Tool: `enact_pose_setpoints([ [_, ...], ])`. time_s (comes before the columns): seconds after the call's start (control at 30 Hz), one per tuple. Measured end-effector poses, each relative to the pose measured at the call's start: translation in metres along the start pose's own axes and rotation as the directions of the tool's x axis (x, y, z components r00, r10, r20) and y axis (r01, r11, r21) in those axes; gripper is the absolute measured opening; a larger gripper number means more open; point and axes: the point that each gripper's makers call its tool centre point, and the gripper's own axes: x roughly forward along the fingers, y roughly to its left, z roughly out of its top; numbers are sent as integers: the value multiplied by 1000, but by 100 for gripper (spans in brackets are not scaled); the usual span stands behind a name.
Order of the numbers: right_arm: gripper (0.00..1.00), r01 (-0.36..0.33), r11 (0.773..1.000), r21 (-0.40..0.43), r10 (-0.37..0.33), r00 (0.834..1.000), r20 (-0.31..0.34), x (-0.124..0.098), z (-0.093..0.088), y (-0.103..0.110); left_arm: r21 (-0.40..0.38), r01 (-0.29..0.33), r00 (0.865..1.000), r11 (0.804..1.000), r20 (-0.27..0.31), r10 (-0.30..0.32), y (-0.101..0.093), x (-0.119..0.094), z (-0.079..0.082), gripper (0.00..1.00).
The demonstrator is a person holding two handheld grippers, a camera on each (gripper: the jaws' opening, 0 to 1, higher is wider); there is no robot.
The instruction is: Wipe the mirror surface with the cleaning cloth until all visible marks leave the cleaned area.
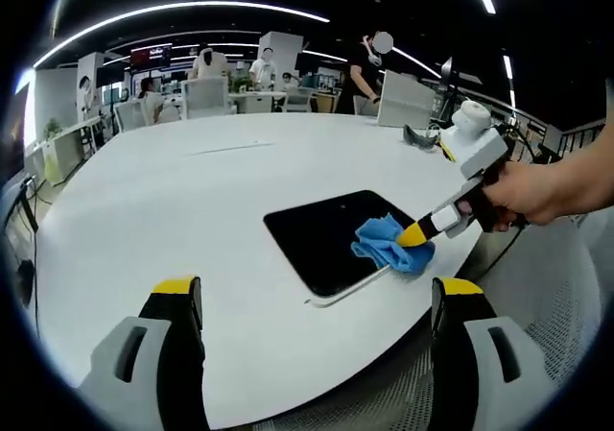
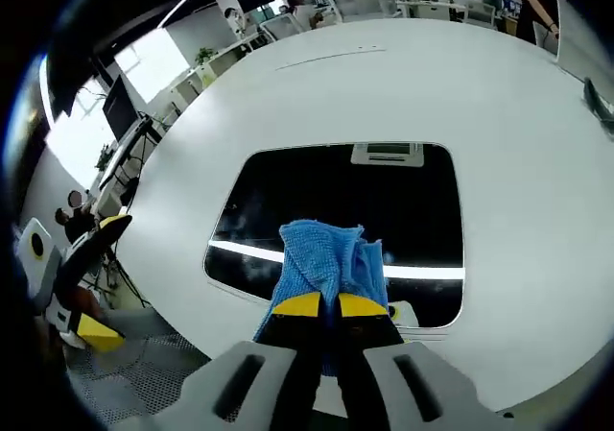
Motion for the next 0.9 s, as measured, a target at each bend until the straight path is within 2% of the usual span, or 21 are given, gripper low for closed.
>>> enact_pose_setpoints([
  [0.23,0,-21,1000,18,21,1000,-10,-2,-5,4,1,-4,1000,1000,-5,4,0,0,-1,99],
  [0.33,0,-43,998,45,44,999,-31,-3,-8,7,-6,24,1000,1000,17,-24,-3,-1,3,99],
  [0.43,0,-43,999,24,43,999,-25,-2,-7,6,13,19,999,1000,27,-19,-2,-2,5,99],
  [0.67,0,-47,999,21,47,999,0,-8,0,0,-11,21,1000,1000,17,-21,-3,0,4,99],
  [0.9,0,-59,998,10,60,998,-26,-6,-4,-5,-7,12,1000,1000,21,-12,-2,0,5,99],
])
